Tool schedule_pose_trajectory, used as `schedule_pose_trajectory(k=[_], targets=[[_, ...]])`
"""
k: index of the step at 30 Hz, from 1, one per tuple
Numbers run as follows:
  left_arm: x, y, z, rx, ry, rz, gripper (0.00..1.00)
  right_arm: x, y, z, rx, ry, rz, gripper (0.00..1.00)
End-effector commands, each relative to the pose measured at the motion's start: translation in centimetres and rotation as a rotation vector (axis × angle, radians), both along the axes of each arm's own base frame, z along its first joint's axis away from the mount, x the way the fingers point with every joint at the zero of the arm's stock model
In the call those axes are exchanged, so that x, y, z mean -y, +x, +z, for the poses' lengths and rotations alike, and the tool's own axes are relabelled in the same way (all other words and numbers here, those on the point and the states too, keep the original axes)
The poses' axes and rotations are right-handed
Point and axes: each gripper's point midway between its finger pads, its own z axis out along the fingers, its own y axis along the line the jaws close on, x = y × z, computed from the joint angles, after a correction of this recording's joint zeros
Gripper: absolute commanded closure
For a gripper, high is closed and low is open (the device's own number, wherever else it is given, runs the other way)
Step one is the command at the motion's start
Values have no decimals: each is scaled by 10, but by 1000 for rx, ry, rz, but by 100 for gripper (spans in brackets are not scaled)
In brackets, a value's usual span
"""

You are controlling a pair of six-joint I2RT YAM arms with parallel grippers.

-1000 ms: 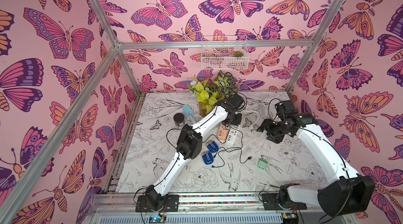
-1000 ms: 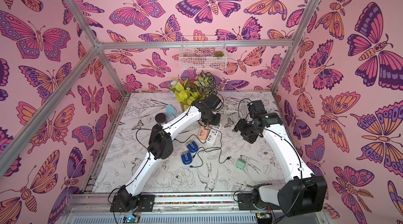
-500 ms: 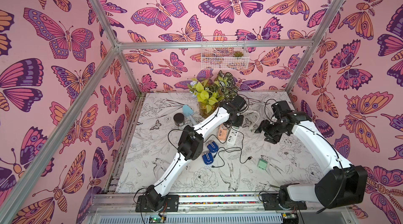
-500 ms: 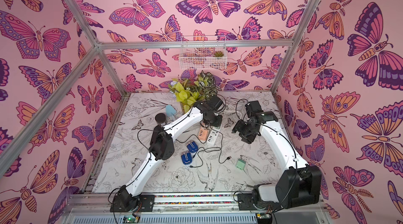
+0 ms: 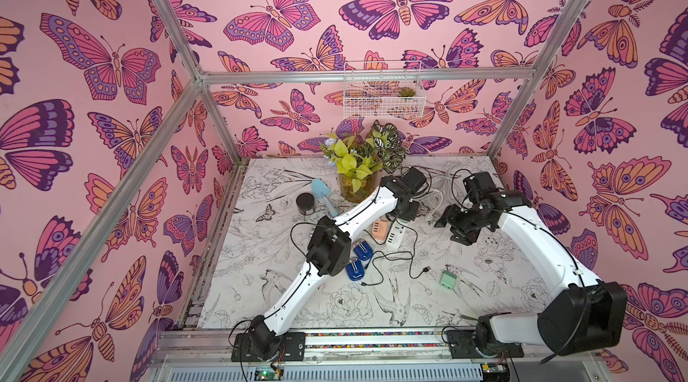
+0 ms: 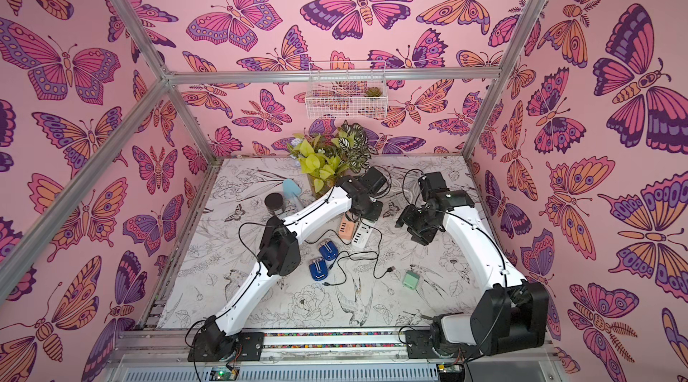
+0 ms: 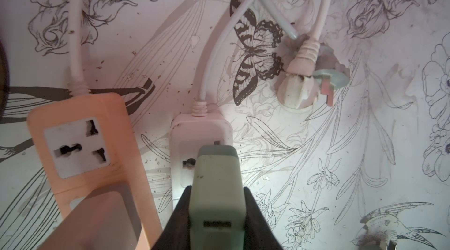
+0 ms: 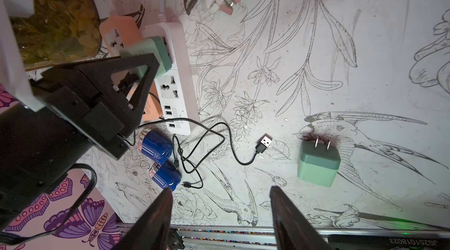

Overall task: Charge the electric shaver
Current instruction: Insert the plug into the socket.

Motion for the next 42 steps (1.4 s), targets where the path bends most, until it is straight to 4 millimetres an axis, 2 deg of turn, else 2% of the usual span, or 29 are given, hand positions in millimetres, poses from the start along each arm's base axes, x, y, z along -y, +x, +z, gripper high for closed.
schedule_pose_trajectory(k=[1,4,9,13,18,28,34,37,39,42], targets=[[-29,-22,-29,-85,167,-9,100,0,-2,-3,-10,14,-1,36],[-36,-32,-25,-132,187,7,100,-1,-2,0,-4,15,1,36],[-49,-63,-26,-223,263,-6,100,-1,-2,1,-1,19,-3,36],[-49,-79,-30,-246,301,-22,100,-2,-3,1,0,26,-7,37],[-49,-76,-43,-251,321,-13,100,-2,-5,2,0,30,-10,37],[-63,-72,-97,-289,432,13,100,0,-16,1,-6,27,-12,37],[-70,-71,-118,-317,459,24,100,0,-19,4,-3,29,-11,37],[-66,-66,-106,-290,439,27,100,1,-22,5,-2,24,-10,37],[-61,-63,-89,-262,409,30,90,2,-22,5,3,19,-8,36],[-48,-60,-47,-219,318,40,74,3,-21,6,18,16,-6,35]])
